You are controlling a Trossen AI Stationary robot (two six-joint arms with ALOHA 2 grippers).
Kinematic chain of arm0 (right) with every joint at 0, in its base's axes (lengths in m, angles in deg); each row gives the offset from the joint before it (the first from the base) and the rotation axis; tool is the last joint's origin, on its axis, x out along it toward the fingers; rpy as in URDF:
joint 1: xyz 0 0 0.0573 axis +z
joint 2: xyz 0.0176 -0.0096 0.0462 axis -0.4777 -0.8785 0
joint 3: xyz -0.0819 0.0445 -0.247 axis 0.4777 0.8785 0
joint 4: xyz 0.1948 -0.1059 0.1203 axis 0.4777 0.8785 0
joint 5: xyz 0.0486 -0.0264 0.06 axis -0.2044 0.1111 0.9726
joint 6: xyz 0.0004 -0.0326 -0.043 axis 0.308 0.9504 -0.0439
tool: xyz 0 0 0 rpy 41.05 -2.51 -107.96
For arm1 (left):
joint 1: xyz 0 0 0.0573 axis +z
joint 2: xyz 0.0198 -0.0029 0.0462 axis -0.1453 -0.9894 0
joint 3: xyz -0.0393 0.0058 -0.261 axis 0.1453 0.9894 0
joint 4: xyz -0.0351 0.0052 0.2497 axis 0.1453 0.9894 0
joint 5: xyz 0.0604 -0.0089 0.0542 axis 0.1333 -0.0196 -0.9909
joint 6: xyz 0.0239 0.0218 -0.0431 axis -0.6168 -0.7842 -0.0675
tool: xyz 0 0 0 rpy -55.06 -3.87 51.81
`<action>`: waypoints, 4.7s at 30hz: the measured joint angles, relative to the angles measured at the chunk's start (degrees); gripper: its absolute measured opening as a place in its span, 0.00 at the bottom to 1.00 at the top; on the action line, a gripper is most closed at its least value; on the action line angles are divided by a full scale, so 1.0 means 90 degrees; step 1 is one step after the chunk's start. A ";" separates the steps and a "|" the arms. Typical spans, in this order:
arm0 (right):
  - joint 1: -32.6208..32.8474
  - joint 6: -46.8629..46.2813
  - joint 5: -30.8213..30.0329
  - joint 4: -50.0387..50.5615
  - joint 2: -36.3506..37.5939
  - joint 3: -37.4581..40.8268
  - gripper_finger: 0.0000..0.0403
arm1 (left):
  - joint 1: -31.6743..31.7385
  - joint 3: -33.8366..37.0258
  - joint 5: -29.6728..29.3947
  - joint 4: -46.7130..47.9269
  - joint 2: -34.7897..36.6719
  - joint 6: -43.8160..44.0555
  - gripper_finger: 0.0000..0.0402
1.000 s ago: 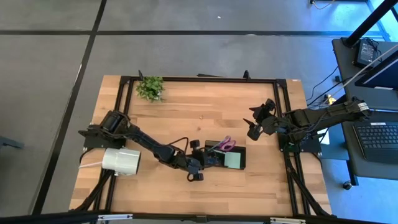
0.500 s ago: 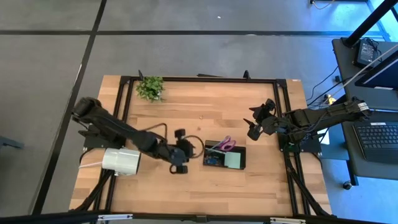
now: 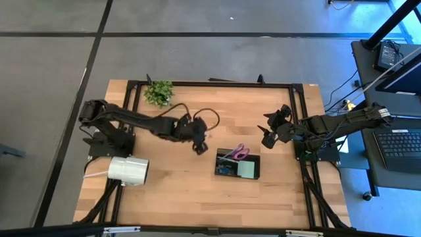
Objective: Pick and place office supplies into organizer
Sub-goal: Put the pink binder clip into the desk organizer
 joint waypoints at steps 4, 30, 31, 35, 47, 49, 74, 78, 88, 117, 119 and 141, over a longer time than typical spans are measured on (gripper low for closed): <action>-0.0002 0.0173 0.0000 0.0000 -0.0001 -0.0001 0.67 | 0.0506 0.0000 0.0280 -0.0055 -0.0293 0.0261 0.34; 0.0000 0.0474 0.0000 0.0053 0.0002 -0.0001 0.67 | 0.1126 -0.0757 0.1210 -0.0861 -0.2157 0.0685 0.38; 0.0000 0.0474 -0.0002 0.0053 0.0002 0.0000 0.67 | 0.1121 -0.0808 0.1203 -0.0728 -0.2186 0.0692 0.38; -0.0001 0.0451 -0.0002 0.0052 0.0002 0.0000 0.67 | 0.1090 -0.0817 0.1114 -0.0381 -0.2226 0.0663 0.38; 0.0000 0.0449 -0.0001 0.0051 0.0002 -0.0001 0.67 | 0.1080 -0.0823 0.1172 -0.0350 -0.2291 0.0660 0.38; -0.0002 0.0449 -0.0002 0.0049 0.0002 0.0000 0.67 | 0.1077 -0.0821 0.1176 -0.0323 -0.2341 0.0659 0.38; -0.0002 0.0475 -0.0005 0.0045 0.0002 0.0000 0.67 | 0.1085 -0.0833 0.1112 -0.0558 -0.2700 0.0699 0.38; -0.0002 0.0476 -0.0005 0.0046 0.0002 0.0002 0.67 | 0.1085 -0.0833 0.1104 -0.0523 -0.2702 0.0704 0.34; -0.0002 0.0474 -0.0005 0.0046 0.0001 -0.0001 0.67 | 0.1041 -0.0832 0.1139 -0.0445 -0.2705 0.0568 0.27; -0.0002 0.0474 -0.0002 0.0046 0.0002 -0.0001 0.67 | 0.1019 -0.0816 0.1105 -0.0330 -0.2632 0.0191 0.13; -0.0002 0.0474 -0.0002 0.0047 0.0002 0.0000 0.67 | 0.1019 -0.0797 0.1251 -0.0258 -0.2523 0.0064 0.13; -0.0002 0.0472 0.0000 0.0053 -0.0001 -0.0001 0.67 | 0.0386 -0.0809 0.1628 0.0440 0.0123 -0.0300 0.13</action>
